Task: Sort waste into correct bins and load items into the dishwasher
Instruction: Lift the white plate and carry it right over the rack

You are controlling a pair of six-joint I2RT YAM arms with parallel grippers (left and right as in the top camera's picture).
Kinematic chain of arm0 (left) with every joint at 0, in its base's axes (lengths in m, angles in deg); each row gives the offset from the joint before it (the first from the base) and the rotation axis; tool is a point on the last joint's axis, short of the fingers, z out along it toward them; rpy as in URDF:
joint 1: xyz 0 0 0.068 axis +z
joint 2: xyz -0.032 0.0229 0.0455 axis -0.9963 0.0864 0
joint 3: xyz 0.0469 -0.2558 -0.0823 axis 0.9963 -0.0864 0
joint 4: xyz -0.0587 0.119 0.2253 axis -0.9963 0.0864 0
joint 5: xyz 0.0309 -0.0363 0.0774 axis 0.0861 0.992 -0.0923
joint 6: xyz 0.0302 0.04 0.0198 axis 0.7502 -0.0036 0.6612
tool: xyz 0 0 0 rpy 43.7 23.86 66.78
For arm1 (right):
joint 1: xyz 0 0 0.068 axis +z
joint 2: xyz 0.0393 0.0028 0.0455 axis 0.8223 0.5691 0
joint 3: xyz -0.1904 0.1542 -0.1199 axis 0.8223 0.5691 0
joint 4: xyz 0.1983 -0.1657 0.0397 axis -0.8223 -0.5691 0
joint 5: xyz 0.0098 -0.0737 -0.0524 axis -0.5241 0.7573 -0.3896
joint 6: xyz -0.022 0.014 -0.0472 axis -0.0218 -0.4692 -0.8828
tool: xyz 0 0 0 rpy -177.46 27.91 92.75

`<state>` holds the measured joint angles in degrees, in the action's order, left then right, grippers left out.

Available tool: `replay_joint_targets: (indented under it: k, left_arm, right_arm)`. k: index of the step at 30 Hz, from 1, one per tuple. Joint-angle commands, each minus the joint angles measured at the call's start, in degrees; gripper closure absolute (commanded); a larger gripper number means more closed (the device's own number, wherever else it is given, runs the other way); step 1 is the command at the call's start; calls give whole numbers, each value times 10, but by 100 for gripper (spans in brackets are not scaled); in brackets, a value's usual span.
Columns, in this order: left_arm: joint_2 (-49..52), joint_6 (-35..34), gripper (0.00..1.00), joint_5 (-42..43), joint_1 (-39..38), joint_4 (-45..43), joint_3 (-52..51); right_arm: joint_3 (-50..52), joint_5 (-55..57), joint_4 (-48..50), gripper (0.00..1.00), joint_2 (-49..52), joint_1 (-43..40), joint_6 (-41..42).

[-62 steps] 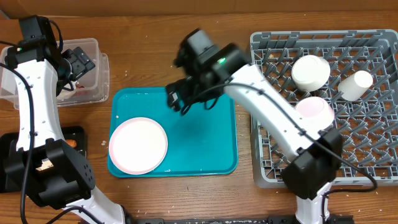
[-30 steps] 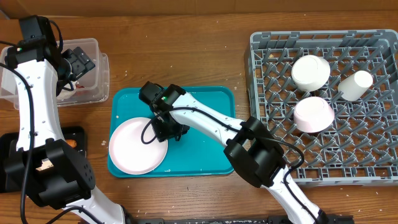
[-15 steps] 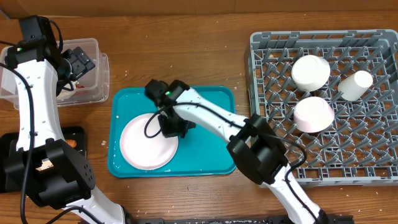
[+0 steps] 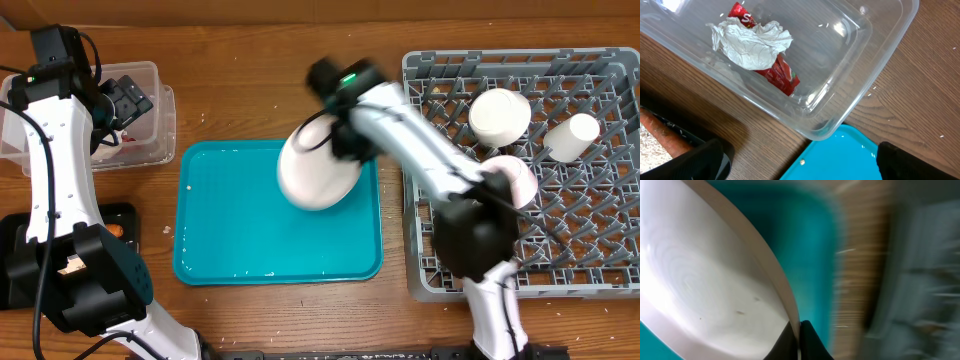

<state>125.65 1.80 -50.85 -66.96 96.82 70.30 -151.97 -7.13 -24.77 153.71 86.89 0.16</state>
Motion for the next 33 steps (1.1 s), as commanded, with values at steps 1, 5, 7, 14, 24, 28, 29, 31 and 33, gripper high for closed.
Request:
replay_joint_targets:
  k: [1, 5, 7, 14, 24, 28, 29, 31, 33]
  left_arm:
    - [-7, 6, 0, -9, -1, -2, 14]
    - [-7, 7, 0, -9, -1, -2, 14]
    - [-7, 7, 0, -9, -1, -2, 14]
    - [-7, 6, 0, -9, -1, -2, 14]
    - [-7, 7, 1, -9, -1, -2, 14]
    - [-7, 6, 0, -9, -1, -2, 14]
    - [-7, 6, 0, -9, -1, -2, 14]
    - [-7, 6, 0, -9, -1, -2, 14]
    - [-7, 6, 0, -9, -1, -2, 14]
  right_arm:
    - [-25, 86, -6, 96, -107, -60, 2]
    - [-25, 86, -4, 96, -181, -143, -26]
    - [-25, 99, 1, 96, -208, -186, -44]
    - [-10, 157, 36, 96, -224, -266, -103]
    - [113, 288, 122, 96, -223, -268, -68]
    - [166, 320, 166, 96, -222, -268, -68]
    - [175, 319, 175, 96, -222, -268, -68]
    - [182, 314, 180, 96, -222, -266, -63]
    - [186, 315, 183, 96, -222, -263, -50]
